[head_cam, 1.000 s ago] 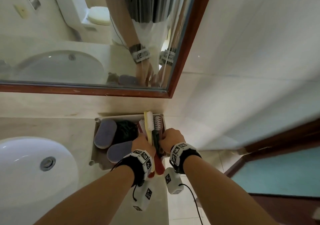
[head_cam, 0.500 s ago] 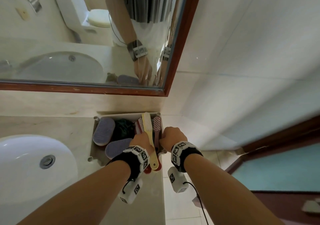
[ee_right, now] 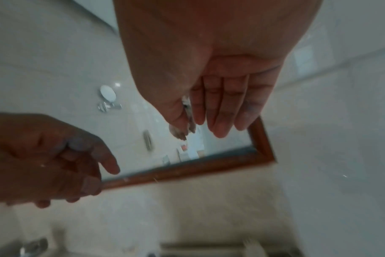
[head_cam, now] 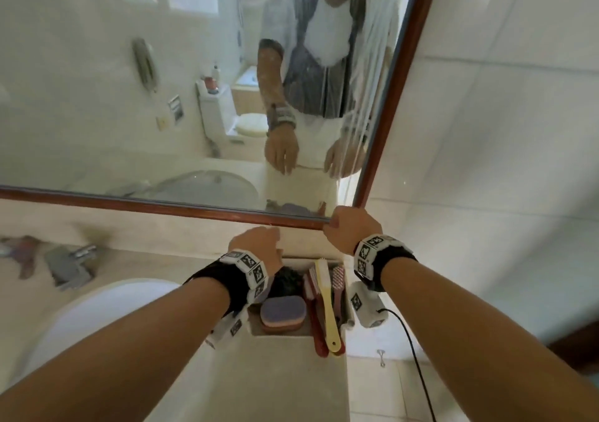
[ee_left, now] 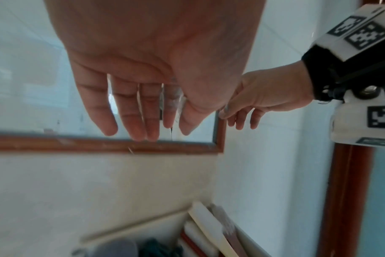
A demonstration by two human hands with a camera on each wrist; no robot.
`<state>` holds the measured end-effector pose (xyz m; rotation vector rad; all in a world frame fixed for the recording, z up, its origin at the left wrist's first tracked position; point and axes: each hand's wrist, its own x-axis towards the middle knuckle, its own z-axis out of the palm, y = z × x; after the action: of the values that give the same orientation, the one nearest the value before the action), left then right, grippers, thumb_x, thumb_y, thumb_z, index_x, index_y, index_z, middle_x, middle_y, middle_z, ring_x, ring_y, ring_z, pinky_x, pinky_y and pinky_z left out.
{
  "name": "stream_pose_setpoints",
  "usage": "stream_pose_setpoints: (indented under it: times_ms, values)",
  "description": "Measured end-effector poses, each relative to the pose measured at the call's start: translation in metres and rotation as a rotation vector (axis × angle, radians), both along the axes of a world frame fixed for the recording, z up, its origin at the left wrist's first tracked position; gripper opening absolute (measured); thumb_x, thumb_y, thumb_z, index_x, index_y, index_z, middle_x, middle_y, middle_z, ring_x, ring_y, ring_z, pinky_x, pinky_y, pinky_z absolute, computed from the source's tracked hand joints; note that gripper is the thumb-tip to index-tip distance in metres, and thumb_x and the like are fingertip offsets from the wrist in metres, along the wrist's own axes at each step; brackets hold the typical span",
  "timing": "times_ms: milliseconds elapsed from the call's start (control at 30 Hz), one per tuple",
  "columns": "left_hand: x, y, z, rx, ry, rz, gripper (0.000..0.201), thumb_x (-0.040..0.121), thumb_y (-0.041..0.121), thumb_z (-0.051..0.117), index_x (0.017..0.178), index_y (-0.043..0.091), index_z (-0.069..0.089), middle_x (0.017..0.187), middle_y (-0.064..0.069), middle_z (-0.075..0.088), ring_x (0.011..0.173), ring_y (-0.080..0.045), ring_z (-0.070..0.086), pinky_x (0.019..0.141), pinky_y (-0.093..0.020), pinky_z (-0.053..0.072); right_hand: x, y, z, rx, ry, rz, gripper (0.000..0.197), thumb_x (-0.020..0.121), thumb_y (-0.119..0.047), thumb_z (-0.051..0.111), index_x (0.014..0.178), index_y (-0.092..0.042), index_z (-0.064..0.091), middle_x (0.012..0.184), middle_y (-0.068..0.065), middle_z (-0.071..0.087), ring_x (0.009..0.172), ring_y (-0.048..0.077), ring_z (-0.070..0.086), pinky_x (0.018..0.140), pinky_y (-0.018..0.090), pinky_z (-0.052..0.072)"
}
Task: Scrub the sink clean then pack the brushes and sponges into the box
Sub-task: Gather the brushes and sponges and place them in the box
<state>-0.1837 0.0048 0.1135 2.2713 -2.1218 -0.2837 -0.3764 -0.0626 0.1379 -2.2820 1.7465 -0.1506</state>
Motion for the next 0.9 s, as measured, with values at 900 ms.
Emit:
stream_pose_setpoints:
  times_ms: [900]
  values:
    - [0.425,0.251,0.167,-0.283,-0.031,0.546,0.028,0.091,0.042,0.050,0.113,0.025,0.059,0.120,-0.002,0.059,0.105,-0.025,0.059,0.084,-0.032,0.047,0.455,0.187,0.163,-0.340,-0.067,0.505,0.024,0.090,-0.043,0.050,0.103,-0.025,0.061,0.107,0.000,0.064,0.095,0.025,0.062,0.079,0.032,0.050]
